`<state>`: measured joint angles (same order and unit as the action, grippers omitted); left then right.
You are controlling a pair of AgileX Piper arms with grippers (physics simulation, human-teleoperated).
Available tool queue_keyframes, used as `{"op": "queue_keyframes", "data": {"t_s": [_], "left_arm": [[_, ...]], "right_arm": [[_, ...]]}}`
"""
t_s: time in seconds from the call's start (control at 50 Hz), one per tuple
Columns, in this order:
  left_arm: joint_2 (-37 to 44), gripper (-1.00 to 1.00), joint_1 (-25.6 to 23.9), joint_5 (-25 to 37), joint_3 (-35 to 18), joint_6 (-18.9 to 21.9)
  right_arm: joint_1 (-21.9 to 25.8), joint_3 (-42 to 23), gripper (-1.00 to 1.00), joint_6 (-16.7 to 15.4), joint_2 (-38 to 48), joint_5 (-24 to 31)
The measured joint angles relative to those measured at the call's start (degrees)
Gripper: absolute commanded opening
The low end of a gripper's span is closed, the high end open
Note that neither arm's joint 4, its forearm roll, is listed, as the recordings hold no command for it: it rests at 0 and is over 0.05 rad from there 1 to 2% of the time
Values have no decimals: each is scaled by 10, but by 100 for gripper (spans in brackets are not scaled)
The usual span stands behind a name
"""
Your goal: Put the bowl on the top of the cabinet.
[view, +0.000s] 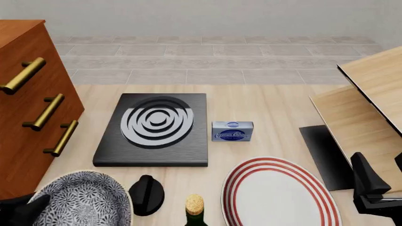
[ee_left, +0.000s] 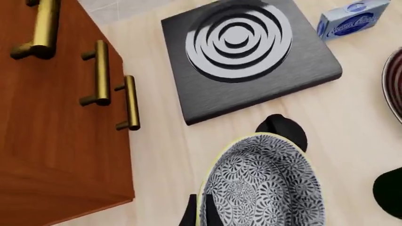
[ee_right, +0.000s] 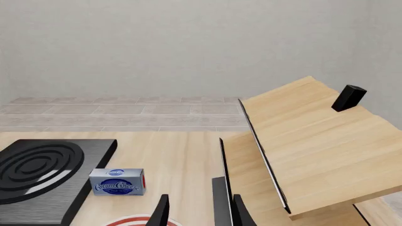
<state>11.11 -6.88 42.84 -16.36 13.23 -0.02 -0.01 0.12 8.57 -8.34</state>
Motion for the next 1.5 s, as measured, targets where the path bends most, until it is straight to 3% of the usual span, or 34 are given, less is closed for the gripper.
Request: {"op": "queue_keyframes", "data": {"t_s": [0.62,0.98,1.24,1.5], "left_arm": [[64,-100,32,-29,-223,-34],[111,-100,85,-44,-349,-80],[139,-100,138,-68,-401,-112],[179,-100,206,-93,-433,-189]], "right_arm": [[0,0,100,0,0,0],[0,0,100,0,0,0],[0,0,100,0,0,0],[0,0,100,0,0,0]]}}
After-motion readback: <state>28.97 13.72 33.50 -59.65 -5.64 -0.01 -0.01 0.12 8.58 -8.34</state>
